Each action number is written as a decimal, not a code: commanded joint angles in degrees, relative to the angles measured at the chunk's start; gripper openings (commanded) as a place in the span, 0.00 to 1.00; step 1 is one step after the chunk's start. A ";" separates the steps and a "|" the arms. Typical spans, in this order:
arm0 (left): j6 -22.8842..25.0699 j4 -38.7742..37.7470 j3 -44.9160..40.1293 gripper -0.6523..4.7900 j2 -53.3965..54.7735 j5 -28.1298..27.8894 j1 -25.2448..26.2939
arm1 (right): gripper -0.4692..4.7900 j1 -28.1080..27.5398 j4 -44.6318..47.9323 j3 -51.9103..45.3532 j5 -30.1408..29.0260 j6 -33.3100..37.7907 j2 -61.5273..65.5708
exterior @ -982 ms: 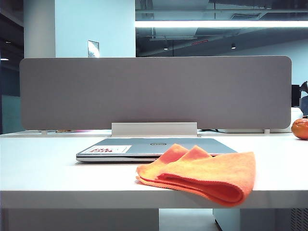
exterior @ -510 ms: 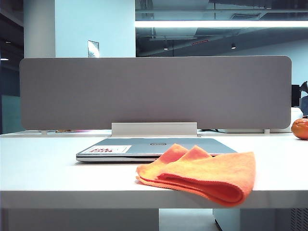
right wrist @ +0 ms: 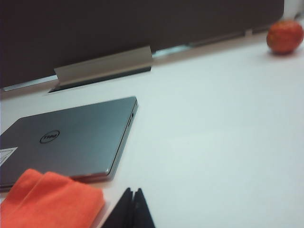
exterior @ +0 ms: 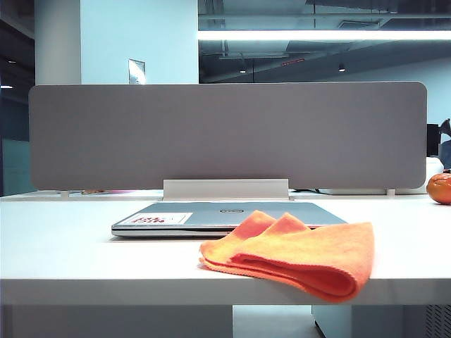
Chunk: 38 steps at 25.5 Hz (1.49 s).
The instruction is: Pick up the orange rag and put it over the laptop.
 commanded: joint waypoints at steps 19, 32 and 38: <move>-0.42 -2.16 0.17 0.11 0.04 0.11 0.09 | 0.08 0.15 -5.11 -0.15 -13.77 19.80 0.04; -16.94 -4.52 0.35 0.11 0.04 7.78 0.07 | 0.08 0.15 -4.87 -0.15 -17.16 21.92 0.04; -18.40 -4.44 1.07 0.11 0.07 14.29 0.07 | 0.08 0.13 -4.85 -0.15 -17.16 21.92 0.04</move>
